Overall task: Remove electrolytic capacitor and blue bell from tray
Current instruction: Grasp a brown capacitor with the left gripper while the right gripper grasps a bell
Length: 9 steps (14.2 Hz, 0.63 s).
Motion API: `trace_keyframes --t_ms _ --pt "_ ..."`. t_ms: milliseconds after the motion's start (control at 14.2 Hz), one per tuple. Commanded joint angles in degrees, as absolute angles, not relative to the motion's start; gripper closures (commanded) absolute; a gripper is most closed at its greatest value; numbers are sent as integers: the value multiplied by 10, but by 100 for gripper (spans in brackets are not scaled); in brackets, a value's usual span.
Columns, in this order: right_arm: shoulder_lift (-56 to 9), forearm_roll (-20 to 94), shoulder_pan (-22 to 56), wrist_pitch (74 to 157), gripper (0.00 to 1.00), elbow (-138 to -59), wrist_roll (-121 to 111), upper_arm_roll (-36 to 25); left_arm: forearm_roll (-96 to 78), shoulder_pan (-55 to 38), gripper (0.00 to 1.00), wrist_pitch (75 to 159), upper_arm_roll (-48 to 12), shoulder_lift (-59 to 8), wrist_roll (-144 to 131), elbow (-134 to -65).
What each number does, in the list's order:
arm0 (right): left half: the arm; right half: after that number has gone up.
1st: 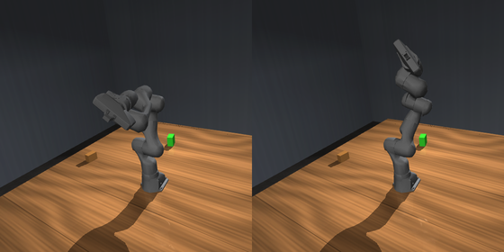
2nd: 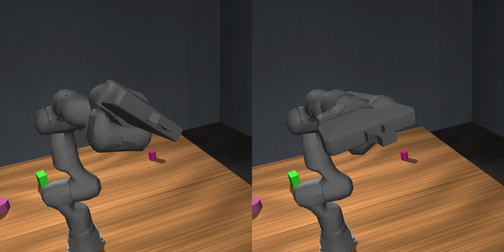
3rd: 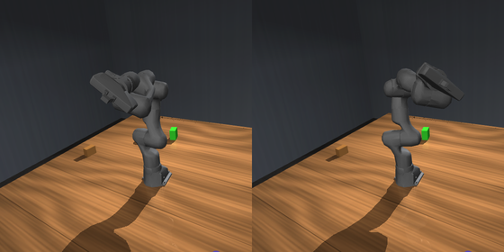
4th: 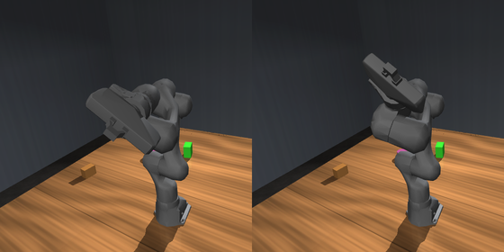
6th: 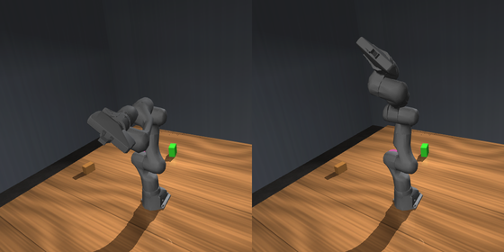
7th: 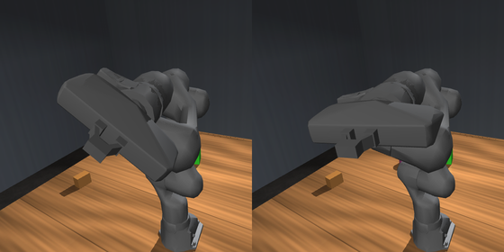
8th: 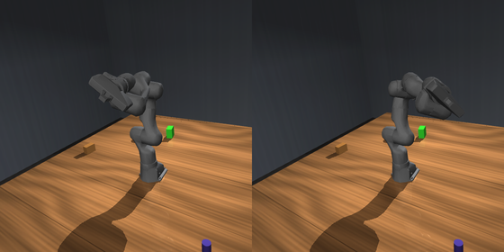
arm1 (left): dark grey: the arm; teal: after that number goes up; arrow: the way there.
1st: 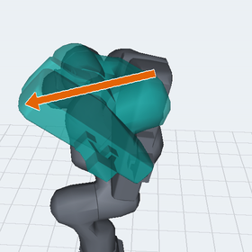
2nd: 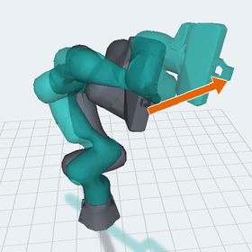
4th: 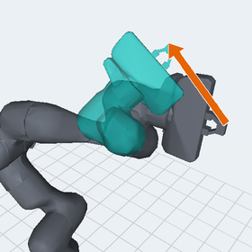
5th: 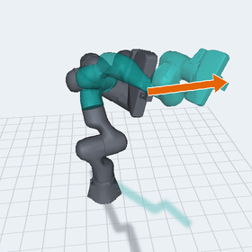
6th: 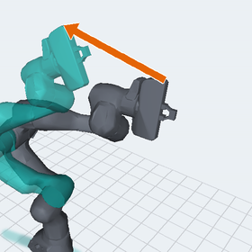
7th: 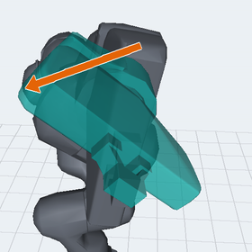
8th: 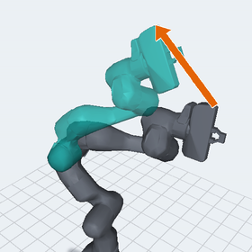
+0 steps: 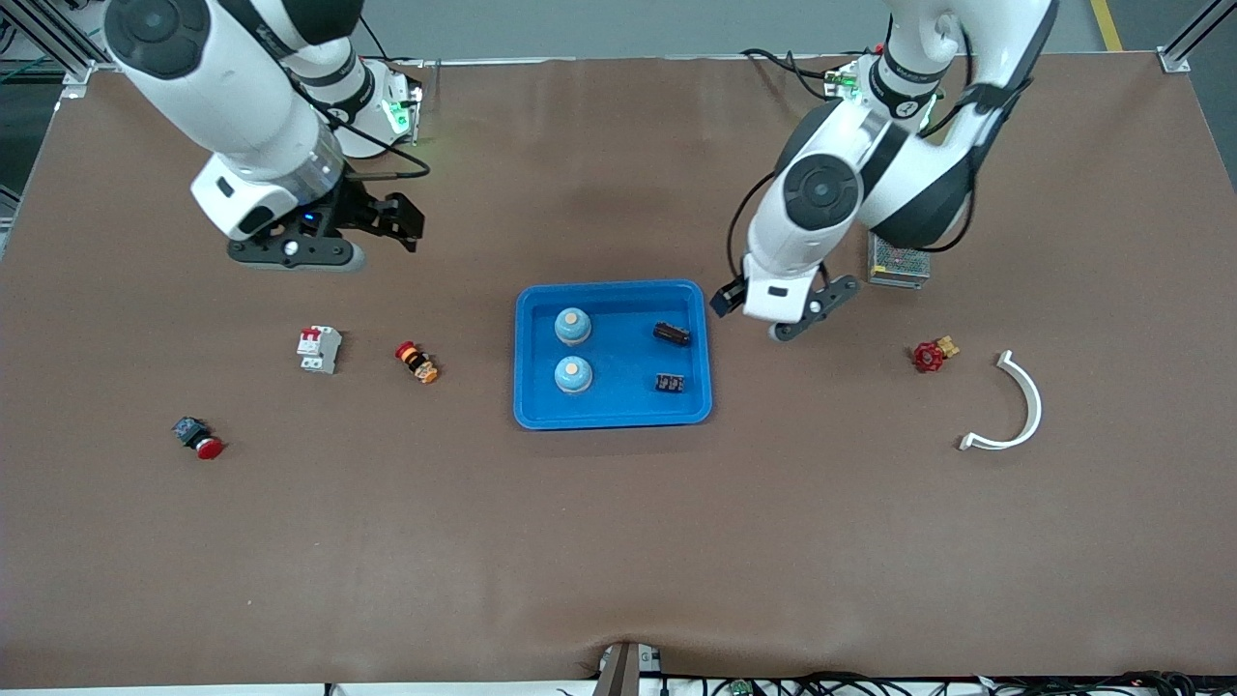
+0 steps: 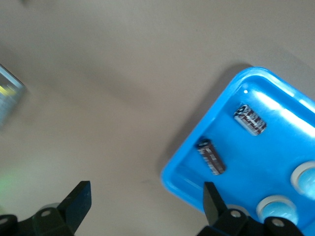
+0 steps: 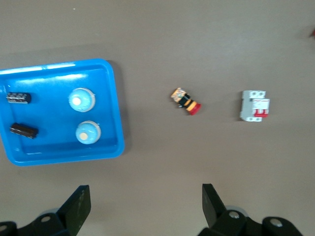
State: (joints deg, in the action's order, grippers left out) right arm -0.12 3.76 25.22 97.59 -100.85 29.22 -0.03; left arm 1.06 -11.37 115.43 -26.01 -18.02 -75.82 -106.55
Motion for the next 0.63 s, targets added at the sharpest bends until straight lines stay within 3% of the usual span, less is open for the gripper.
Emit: trace_keyframes --t_ms 0,211,564 --pt "-18 52 289 1004 0 -1013 346 -7 23 -134 0 1207 -261 -227 -857 -1056" --pt "-41 52 318 1035 0 -1014 384 -7 62 -156 3 1254 -261 -268 -956 -1052" --pt "-54 52 351 1156 0 -1084 414 -7 126 -181 15 1318 -261 -329 -1104 -1049"
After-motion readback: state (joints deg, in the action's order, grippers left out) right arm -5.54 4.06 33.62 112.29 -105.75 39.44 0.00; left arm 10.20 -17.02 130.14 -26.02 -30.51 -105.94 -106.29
